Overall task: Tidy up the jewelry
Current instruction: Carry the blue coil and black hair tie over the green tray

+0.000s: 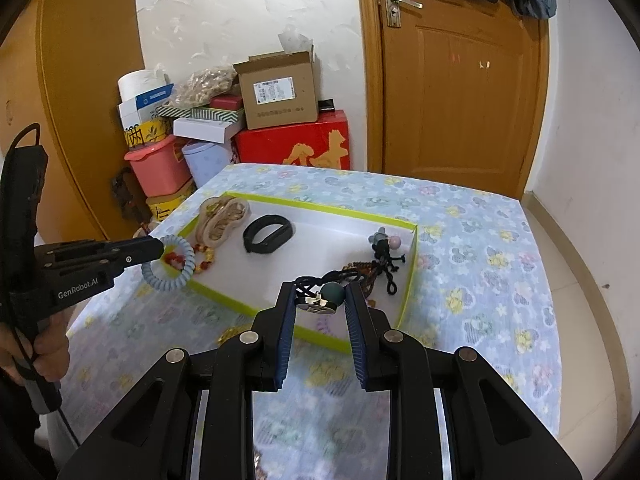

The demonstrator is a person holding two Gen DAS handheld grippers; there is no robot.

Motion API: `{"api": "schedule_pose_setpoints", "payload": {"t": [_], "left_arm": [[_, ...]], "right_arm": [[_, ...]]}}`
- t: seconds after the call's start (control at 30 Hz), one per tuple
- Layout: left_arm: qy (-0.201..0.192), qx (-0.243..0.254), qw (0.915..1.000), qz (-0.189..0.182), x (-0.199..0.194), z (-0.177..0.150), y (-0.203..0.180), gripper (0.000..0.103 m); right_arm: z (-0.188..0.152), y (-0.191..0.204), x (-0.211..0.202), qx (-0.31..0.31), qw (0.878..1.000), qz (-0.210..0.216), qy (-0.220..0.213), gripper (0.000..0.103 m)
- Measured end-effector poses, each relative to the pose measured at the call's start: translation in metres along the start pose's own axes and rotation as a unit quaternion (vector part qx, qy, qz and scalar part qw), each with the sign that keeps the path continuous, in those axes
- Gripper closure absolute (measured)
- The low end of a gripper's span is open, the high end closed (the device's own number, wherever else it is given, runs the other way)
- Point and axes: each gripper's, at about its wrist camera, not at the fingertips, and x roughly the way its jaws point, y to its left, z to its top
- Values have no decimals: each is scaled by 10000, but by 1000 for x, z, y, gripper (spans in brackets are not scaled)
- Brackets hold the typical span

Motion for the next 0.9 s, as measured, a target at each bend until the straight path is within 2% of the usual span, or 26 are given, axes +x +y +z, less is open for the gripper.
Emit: {"api": "schedule_pose_setpoints", "payload": {"t": [0.43,0.7,0.9], "left_arm": [[258,154,9995,-11,51,18,-5,94],[503,164,9986,-28,76,13,-1,93],[589,165,9981,-43,83,9,0,93]], "right_arm": [[37,-15,77,-96,9997,-18,206,77],[36,-21,123,-106,9980,-21,629,77],[31,-24,138,-81,9964,-108,838,77]]}}
